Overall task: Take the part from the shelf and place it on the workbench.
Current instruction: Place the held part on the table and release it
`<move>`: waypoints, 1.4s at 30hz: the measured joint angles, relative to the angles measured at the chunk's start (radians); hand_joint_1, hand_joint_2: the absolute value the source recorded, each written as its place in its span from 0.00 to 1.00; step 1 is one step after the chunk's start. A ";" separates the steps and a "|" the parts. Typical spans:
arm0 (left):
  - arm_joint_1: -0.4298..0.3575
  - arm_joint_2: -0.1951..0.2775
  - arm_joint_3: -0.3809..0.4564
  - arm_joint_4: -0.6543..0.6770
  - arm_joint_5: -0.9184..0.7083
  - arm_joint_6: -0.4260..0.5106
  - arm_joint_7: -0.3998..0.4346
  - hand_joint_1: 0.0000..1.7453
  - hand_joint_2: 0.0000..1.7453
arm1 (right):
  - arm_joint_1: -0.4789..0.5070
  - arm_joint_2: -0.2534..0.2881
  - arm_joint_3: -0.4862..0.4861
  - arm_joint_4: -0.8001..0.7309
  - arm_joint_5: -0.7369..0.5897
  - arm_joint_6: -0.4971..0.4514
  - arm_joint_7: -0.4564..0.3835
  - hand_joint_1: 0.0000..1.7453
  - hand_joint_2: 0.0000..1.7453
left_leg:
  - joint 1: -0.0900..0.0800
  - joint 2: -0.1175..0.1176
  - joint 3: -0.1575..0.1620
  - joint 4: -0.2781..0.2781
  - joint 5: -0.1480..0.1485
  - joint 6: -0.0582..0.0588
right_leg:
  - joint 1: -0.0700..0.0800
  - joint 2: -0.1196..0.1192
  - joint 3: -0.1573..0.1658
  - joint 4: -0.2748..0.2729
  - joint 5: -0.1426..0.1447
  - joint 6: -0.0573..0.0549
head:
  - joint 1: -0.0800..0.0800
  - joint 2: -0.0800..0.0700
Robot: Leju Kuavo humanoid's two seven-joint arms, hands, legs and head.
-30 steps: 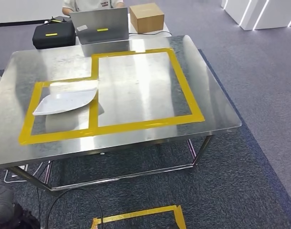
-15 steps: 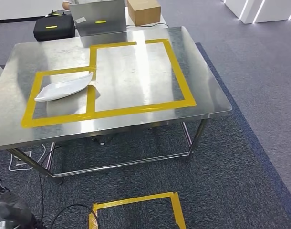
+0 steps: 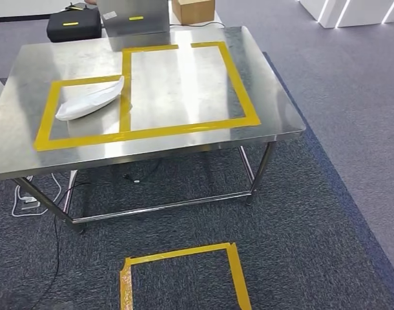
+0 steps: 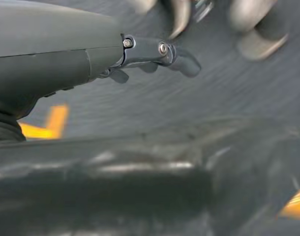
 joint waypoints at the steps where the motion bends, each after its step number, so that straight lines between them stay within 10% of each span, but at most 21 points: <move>1: -0.002 -0.009 -0.007 0.028 -0.037 -0.019 0.027 0.00 0.00 | 0.000 0.000 0.000 0.000 0.003 -0.006 0.002 0.00 0.00 | 0.002 0.002 -0.011 -0.002 0.010 0.007 | -0.001 0.002 -0.013 0.030 -0.035 0.006 | 0.001 0.000; 4: -0.011 -0.023 -0.045 0.088 -0.142 -0.079 0.048 0.00 0.00 | -0.001 -0.002 0.000 0.000 0.005 -0.022 0.003 0.00 0.00 | 0.001 0.005 -0.049 -0.001 0.042 0.017 | -0.004 0.004 -0.064 0.220 -0.177 0.020 | 0.007 0.000; 6: -0.014 -0.021 -0.078 0.114 -0.189 -0.113 0.051 0.00 0.00 | -0.001 -0.002 0.000 0.000 0.006 -0.027 0.003 0.00 0.00 | -0.002 0.008 -0.077 0.000 0.062 0.018 | -0.004 0.004 -0.056 0.288 -0.185 0.020 | 0.007 0.000; 9: -0.017 -0.018 -0.122 0.139 -0.222 -0.138 0.053 0.00 0.00 | -0.001 -0.002 0.000 0.000 0.011 -0.039 -0.008 0.00 0.00 | -0.006 0.008 -0.111 0.004 0.090 0.014 | -0.001 0.005 0.083 0.137 -0.113 0.006 | 0.007 0.000; 11: -0.018 -0.017 -0.140 0.147 -0.230 -0.145 0.054 0.00 0.00 | -0.001 -0.002 0.000 0.000 0.009 -0.050 -0.020 0.00 0.00 | -0.009 0.007 -0.124 0.008 0.108 0.009 | 0.003 0.006 0.188 -0.014 -0.110 -0.005 | 0.006 0.000; 13: -0.019 -0.017 -0.153 0.155 -0.236 -0.151 0.057 0.00 0.00 | 0.000 -0.002 0.000 0.000 0.004 -0.057 -0.026 0.00 0.00 | -0.011 0.008 -0.133 0.009 0.126 0.000 | 0.006 0.007 0.219 -0.077 -0.120 -0.009 | 0.006 0.000; 15: -0.020 -0.015 -0.163 0.162 -0.245 -0.148 0.058 0.00 0.00 | 0.000 0.001 0.000 0.000 0.000 -0.055 -0.027 0.00 0.00 | -0.012 0.004 -0.145 0.018 0.118 -0.010 | -0.001 0.006 0.204 -0.082 -0.113 -0.019 | 0.005 0.000; 20: -0.019 -0.012 -0.200 0.169 -0.302 -0.119 0.039 0.00 0.00 | 0.002 0.003 -0.014 0.001 -0.019 -0.035 -0.026 0.00 0.00 | 0.001 -0.002 -0.197 0.271 -0.063 -0.040 | -0.006 0.007 0.164 -0.077 -0.083 -0.041 | -0.006 0.000; 22: -0.020 -0.013 -0.215 0.170 -0.320 -0.114 0.039 0.00 0.00 | 0.002 0.003 -0.019 0.001 -0.020 -0.028 -0.021 0.00 0.00 | 0.006 -0.004 -0.172 0.291 -0.040 -0.042 | -0.006 0.018 0.147 -0.063 -0.074 -0.039 | -0.006 0.000; 27: -0.021 -0.010 -0.258 0.178 -0.377 -0.138 0.071 0.00 0.00 | -0.002 0.004 -0.022 0.001 -0.008 -0.011 -0.017 0.00 0.00 | 0.011 -0.070 -0.008 0.037 0.010 -0.026 | -0.009 0.066 0.104 -0.029 -0.058 -0.020 | -0.006 0.000; 31: -0.027 -0.010 -0.287 0.181 -0.397 -0.147 0.087 0.00 0.00 | -0.003 0.003 -0.022 0.001 0.002 0.001 -0.011 0.00 0.00 | 0.014 -0.032 -0.008 0.004 0.011 -0.009 | -0.010 0.066 0.067 0.003 -0.070 0.005 | -0.002 0.000; 36: -0.028 -0.007 -0.300 0.186 -0.399 -0.159 0.105 0.00 0.00 | -0.003 0.003 -0.022 0.001 0.007 0.008 -0.007 0.00 0.00 | 0.014 0.032 -0.027 0.004 0.021 0.005 | -0.015 0.013 -0.049 0.265 -0.187 0.026 | 0.011 0.000; 42: -0.031 -0.007 -0.310 0.187 -0.405 -0.165 0.105 0.00 0.00 | -0.004 0.002 -0.022 0.000 0.012 0.011 0.002 0.00 0.00 | 0.006 0.093 -0.034 0.019 0.023 -0.011 | -0.008 -0.066 0.118 -0.024 -0.076 0.006 | 0.010 0.000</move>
